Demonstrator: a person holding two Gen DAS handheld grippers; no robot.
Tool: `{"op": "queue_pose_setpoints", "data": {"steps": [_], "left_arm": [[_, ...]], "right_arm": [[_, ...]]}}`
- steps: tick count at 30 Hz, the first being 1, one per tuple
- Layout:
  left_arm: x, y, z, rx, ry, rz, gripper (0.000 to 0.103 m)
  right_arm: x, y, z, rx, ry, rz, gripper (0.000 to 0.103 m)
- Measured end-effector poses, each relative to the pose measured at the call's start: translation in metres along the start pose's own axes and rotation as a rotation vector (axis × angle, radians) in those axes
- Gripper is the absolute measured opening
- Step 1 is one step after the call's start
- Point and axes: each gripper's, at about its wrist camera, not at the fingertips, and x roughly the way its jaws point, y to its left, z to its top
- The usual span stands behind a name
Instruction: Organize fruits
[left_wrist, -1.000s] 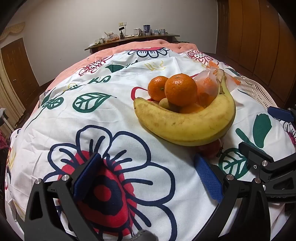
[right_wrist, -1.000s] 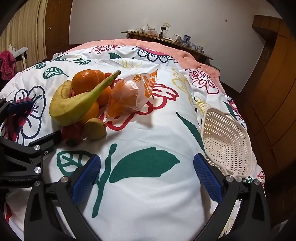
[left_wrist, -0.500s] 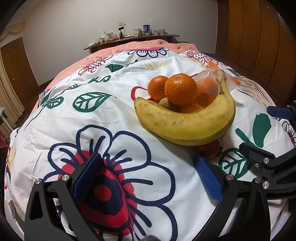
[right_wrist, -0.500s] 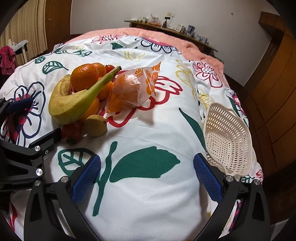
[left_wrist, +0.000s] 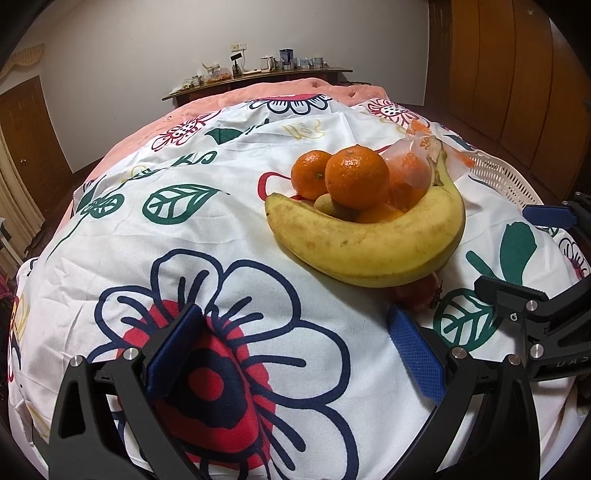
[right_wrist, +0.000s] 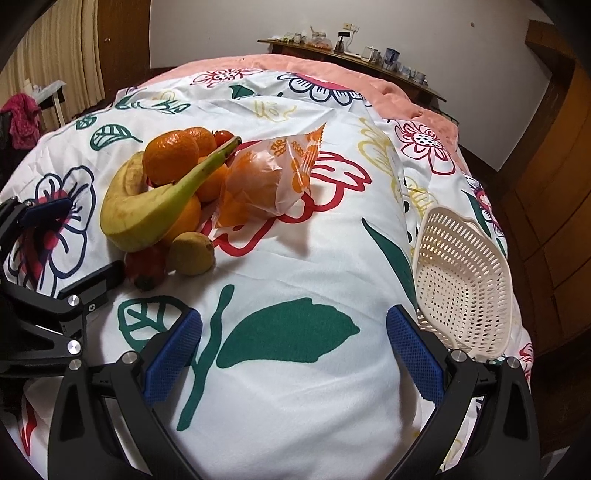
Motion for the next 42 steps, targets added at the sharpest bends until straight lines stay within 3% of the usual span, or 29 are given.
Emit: {"op": "queue_pose_setpoints", "data": {"steps": [13, 21, 27, 35, 37, 42], "left_arm": [[-0.025, -0.004, 0.006, 0.041, -0.064, -0.036, 0.101], [-0.032, 0.006, 0.037, -0.05, -0.068, -0.105, 0.1], [-0.017, 0.005, 0.055, -0.062, -0.037, -0.096, 0.079], [0.003, 0.0, 0.07, -0.07, -0.006, -0.139, 0.073], [0.009, 0.0, 0.073, -0.077, 0.0, -0.157, 0.062], [0.021, 0.001, 0.075, -0.101, 0.027, -0.229, 0.047]], "right_arm": [[-0.007, -0.01, -0.004, 0.035, -0.023, 0.062, 0.098], [-0.013, -0.017, -0.009, 0.073, -0.049, 0.111, 0.098], [-0.016, -0.019, -0.011, 0.082, -0.061, 0.128, 0.098], [-0.019, -0.024, -0.012, 0.111, -0.074, 0.169, 0.098], [-0.019, -0.025, -0.012, 0.118, -0.075, 0.174, 0.098], [-0.02, -0.026, -0.012, 0.127, -0.08, 0.186, 0.098]]}}
